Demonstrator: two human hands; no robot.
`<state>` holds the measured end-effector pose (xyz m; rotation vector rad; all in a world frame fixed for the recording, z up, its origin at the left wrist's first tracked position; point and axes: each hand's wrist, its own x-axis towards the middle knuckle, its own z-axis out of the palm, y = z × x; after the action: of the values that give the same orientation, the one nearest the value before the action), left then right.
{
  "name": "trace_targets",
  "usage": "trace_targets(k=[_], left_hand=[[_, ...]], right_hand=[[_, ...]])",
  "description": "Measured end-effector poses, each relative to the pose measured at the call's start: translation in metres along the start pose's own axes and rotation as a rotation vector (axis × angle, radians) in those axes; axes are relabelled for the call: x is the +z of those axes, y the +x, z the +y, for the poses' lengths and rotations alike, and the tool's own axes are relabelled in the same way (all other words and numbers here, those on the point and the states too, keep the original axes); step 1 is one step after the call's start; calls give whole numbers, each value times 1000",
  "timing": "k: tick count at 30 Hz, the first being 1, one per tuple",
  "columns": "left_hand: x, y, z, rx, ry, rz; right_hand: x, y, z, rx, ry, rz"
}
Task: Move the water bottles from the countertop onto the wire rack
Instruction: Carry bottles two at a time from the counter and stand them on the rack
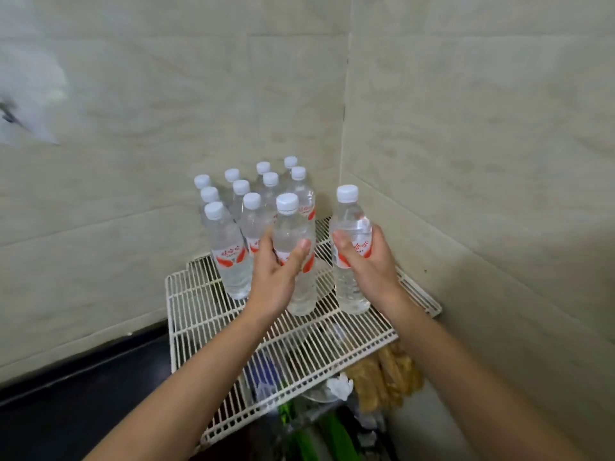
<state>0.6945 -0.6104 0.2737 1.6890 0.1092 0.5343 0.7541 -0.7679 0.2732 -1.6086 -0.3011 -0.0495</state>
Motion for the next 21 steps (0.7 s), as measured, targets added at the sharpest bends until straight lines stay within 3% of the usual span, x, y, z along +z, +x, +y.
trace_targets(k=[11, 17, 21], left_hand=[[41, 26, -30, -134, 147, 126], [33, 31, -32, -107, 293, 33], [18, 38, -21, 38, 454, 30]], right_hand=[[-19, 87, 63, -39, -4, -206], [-28, 89, 74, -37, -5, -229], [-32, 93, 63, -40, -7, -269]])
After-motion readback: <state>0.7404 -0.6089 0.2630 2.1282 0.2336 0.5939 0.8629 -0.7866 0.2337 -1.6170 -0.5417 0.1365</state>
